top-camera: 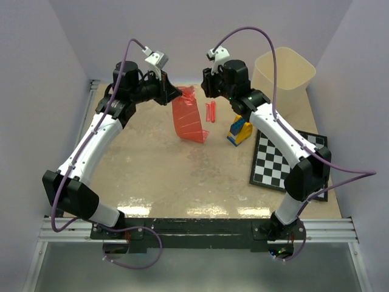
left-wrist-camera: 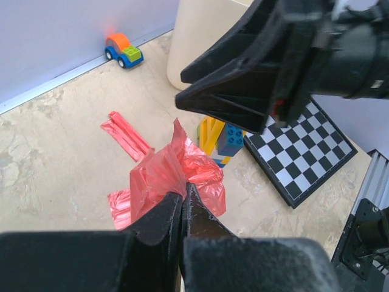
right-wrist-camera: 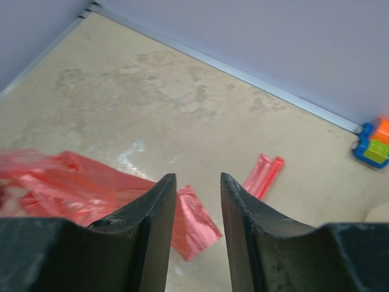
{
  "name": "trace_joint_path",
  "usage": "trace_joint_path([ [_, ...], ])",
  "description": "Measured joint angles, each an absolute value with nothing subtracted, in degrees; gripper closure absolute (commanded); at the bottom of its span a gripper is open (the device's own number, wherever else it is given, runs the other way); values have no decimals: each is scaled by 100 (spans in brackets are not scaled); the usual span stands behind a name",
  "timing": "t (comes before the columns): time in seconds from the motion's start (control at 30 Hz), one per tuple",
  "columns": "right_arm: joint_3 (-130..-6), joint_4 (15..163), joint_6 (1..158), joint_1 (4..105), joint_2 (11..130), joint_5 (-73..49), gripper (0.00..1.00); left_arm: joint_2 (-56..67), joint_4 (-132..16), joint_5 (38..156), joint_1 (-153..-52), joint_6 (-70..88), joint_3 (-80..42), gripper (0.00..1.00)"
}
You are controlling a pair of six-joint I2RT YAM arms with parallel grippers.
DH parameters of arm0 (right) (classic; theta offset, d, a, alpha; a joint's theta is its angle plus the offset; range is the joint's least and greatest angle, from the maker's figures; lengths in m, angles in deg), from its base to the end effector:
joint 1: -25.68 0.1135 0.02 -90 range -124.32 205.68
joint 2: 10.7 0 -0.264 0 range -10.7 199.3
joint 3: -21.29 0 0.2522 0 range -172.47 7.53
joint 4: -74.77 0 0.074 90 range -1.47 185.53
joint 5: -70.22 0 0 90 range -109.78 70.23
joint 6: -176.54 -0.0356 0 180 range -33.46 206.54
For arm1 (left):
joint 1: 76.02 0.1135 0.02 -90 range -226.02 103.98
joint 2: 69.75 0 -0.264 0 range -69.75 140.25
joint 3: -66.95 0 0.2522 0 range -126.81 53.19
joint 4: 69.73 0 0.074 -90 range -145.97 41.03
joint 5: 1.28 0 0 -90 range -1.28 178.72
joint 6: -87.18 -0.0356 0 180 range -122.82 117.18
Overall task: Put the trash bags into the trash bin
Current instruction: Unfold the trash bag at the center of the board.
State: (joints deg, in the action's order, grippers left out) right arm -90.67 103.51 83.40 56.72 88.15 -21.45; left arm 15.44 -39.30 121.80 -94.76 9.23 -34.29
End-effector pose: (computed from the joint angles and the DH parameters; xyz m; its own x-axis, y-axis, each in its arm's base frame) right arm 0.3533 0.2114 0.4020 -0.2574 -0.0910 -0.9620 -0.4780 0.8772 0.0449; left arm 0.3165 -0.1279 0.4205 -0.3907 -0.0522 -0.9190 0.7038 0.6265 -0.3348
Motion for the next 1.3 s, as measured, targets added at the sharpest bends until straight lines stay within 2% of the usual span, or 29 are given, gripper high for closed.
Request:
trace_joint_path([
  [0.17,-8933,10378,8157,5600,8452,-954,46,1544,-3821,12121,-9472,650,-3427,100],
  [0.2,-8874,10347,8002,5530,8356,-396,45,1544,-3812,12117,-9472,580,-3427,100],
  [0.4,-8557,10004,7291,4940,8384,1184,41,1375,-3941,12123,-9450,307,-3145,100],
  [0.67,-8463,9591,6616,4901,8959,2756,41,1196,-4129,12147,-9443,204,-3079,100],
  [0.87,-8334,8598,5718,4881,9184,3951,43,1165,-4173,12145,-9443,200,-3079,100],
  [0.97,-8201,8142,5267,4800,9199,4294,44,1165,-4170,12145,-9441,195,-3079,100],
  [1.1,-8111,7879,4955,4684,9199,4406,50,1148,-4173,12149,-9441,200,-3075,100],
  [1.3,-8020,7667,4741,4654,9199,4384,50,1111,-4177,12215,-9441,204,-3047,100],
])
